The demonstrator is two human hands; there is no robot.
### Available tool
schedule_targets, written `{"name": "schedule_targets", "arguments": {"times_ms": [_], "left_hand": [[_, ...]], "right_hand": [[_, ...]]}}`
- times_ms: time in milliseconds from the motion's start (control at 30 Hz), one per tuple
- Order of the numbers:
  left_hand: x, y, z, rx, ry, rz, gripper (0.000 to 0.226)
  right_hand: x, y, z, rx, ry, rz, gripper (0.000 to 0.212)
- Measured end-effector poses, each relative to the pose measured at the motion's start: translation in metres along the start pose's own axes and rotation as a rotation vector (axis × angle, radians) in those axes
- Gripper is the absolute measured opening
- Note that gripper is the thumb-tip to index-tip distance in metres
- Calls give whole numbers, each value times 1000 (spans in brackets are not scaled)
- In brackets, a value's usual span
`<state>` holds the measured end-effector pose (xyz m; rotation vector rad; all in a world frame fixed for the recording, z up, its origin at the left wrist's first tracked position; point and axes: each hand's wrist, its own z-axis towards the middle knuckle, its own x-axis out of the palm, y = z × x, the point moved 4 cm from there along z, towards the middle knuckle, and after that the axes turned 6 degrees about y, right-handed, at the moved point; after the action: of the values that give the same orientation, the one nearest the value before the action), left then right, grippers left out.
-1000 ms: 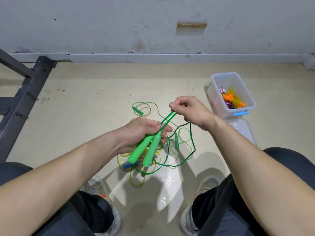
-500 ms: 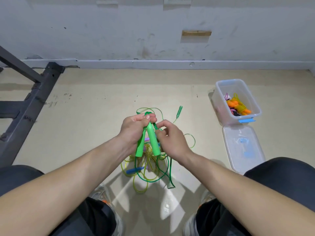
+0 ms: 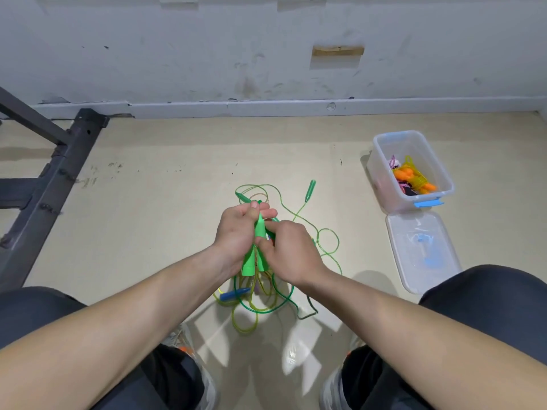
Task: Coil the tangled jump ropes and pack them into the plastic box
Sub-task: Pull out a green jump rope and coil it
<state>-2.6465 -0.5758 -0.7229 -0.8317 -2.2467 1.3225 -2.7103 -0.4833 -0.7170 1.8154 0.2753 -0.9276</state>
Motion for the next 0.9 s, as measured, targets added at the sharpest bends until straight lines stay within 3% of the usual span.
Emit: {"name": "schedule_targets", "arguments": {"times_ms": [100,200,267,367,533,633,700,767,900], "left_hand": [[4,-1,0,-1,89,15,34],[4,-3,2,84,198,194,32],[3,-3,1,107,223,213,23],[0,-5,2,194,179,248,20],[-2,-4,3,211,7,251,15],[-7,-11,6,266,-107,207,13],[-6,-14,8,221,-109,45,16],[-2,-16,10,150,-79,-144,20],[5,-26,9,40,4,-301,23]], "right_hand": [[-5,-1,2,35,-23,-88,17],[-9,-3,2,103,-34,-231,23],[-13,-3,4,128,-12,-188,26],[-14,-2,7,158,64,68,29],[-3,1,-8,476,-22,874,17],[-3,11,-17,497,67,1078,21],[6,23,-22,428,125,1145,24],[18,28,-25,302,47,969,27],[22,34,-21,-25,-130,295,40]]}}
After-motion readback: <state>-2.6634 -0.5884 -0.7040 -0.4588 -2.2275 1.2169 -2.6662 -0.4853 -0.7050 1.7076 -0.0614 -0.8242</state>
